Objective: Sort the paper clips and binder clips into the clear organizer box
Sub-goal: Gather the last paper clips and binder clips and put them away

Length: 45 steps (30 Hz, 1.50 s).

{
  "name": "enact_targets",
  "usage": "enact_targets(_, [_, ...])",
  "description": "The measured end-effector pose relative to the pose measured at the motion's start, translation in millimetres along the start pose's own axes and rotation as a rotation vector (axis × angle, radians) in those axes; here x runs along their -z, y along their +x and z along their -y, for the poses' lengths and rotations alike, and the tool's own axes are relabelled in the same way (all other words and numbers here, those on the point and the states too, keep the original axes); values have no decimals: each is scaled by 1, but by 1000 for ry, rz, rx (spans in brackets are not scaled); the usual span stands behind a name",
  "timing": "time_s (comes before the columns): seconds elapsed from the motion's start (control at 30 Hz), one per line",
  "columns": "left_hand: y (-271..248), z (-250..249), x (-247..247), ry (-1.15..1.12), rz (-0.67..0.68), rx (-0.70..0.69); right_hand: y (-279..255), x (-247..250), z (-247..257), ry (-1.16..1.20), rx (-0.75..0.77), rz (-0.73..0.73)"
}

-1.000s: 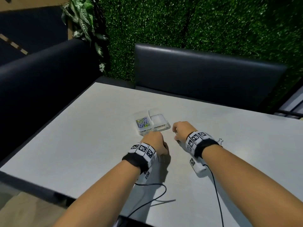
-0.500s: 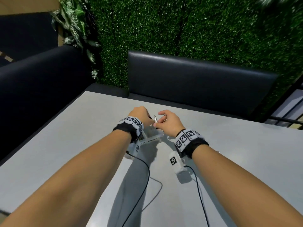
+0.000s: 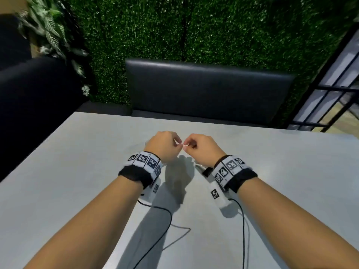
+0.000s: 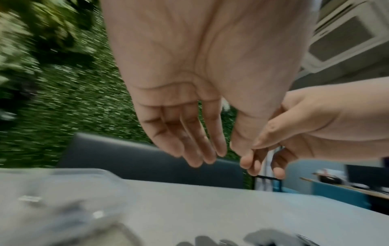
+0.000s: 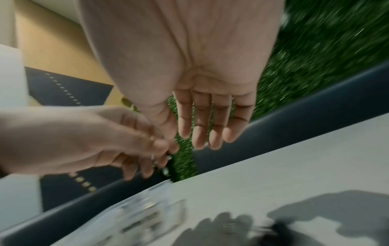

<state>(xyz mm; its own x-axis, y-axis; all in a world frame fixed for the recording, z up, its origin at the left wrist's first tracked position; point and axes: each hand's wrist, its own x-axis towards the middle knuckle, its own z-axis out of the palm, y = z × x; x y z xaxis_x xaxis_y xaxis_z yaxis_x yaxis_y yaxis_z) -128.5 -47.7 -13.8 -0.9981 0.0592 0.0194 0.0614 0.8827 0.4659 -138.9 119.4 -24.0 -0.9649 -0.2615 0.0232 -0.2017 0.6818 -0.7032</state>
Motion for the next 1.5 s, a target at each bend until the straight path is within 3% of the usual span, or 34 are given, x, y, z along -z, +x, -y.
enact_targets(0.17, [-5, -61, -55, 85, 258, -196, -53, 68, -72, -244, -259, -35])
enact_targets(0.27, [-6, -78, -91, 144, 283, -182, -85, 83, -106, -415, -433, 106])
enact_targets(0.4, [-4, -78, -116, 239, 314, -96, -113, 72, -125, -474, -517, 266])
enact_targets(0.63, [5, -65, -122, 255, 335, -91, -109, 58, -131, -427, -417, 176])
enact_targets(0.77, [3, -61, -120, 241, 298, -127, -93, 66, -129, -303, -414, -151])
enact_targets(0.83, [0, -60, -119, 198, 272, -146, -79, 67, -125, -248, -415, -222])
enact_targets(0.93, [-7, -61, -114, 117, 242, -153, -60, 58, -118, -333, -416, -126])
enact_targets(1.07, [-13, -62, -95, 33, 176, -150, -40, 43, -112, -692, -369, 234])
enact_targets(1.13, [-12, -59, -79, 15, 140, -149, -39, 42, -107, -731, -312, 334])
enact_targets(1.33, [-1, -30, -18, 17, 20, -125, -41, 39, -100, -667, -281, 319])
enact_targets(1.5, [20, 20, 22, -74, -49, 40, -19, 34, -49, -254, -127, 132])
